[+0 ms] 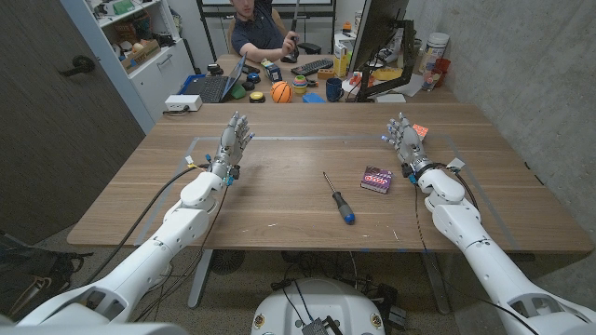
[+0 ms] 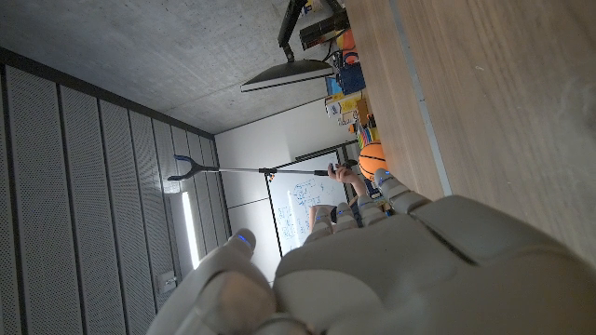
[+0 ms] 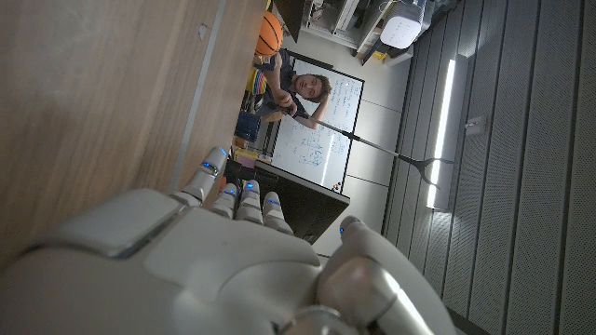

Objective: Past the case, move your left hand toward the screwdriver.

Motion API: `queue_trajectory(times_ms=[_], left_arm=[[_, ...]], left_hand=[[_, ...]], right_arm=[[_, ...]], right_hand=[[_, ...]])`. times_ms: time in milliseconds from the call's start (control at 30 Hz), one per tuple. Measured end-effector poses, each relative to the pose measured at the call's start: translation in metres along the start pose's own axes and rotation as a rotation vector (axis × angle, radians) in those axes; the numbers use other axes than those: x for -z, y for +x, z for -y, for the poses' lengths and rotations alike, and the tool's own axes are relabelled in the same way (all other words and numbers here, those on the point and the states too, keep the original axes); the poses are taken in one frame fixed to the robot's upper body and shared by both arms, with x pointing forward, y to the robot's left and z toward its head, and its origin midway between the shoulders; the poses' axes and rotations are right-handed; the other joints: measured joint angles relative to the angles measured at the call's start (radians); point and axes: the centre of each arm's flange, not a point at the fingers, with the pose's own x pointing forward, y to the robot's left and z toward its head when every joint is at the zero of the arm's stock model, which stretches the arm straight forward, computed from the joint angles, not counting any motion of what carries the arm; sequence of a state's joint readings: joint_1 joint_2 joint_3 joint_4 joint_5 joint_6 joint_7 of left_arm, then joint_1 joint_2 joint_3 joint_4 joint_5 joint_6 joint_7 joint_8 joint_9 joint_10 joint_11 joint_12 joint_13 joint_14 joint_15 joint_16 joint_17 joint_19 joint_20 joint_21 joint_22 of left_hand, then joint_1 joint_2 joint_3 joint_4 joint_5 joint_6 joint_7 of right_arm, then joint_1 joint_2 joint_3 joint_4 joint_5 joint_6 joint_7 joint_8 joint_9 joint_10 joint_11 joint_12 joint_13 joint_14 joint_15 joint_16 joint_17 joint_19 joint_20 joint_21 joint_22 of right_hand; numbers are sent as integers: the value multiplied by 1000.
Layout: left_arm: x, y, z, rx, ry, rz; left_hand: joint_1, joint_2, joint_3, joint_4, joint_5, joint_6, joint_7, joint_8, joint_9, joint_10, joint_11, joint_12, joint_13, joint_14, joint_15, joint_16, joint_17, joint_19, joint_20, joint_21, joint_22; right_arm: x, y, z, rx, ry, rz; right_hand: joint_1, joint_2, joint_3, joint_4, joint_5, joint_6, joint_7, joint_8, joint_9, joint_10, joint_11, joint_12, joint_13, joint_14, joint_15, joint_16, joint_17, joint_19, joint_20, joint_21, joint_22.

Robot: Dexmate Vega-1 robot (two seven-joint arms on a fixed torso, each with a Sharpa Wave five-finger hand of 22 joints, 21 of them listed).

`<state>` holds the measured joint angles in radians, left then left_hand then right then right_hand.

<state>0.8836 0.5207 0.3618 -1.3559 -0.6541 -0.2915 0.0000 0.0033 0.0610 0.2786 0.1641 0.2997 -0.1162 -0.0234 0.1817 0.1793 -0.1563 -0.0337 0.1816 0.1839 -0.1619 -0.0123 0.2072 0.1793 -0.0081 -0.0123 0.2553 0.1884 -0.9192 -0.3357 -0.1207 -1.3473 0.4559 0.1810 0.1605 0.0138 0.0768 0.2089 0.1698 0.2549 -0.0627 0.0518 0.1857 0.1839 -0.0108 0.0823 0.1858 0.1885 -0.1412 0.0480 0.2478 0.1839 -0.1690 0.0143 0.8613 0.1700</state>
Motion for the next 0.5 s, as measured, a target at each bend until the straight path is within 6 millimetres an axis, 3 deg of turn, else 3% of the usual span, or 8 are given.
queue_trajectory(times_ms=[500], left_arm=[[-1, 0, -1, -4, -2, 2]], left_hand=[[0, 0, -7, 2, 0, -2, -9, 4, 0, 0, 0, -1, -3, 0, 0, 4, 0, 7, 7, -4, 0]], right_arm=[[1, 0, 0, -2, 0, 0]], right_hand=[[0, 0, 0, 0, 0, 0, 0, 0, 0, 0, 0, 0, 0, 0, 0, 0, 0, 0, 0, -4, 0]])
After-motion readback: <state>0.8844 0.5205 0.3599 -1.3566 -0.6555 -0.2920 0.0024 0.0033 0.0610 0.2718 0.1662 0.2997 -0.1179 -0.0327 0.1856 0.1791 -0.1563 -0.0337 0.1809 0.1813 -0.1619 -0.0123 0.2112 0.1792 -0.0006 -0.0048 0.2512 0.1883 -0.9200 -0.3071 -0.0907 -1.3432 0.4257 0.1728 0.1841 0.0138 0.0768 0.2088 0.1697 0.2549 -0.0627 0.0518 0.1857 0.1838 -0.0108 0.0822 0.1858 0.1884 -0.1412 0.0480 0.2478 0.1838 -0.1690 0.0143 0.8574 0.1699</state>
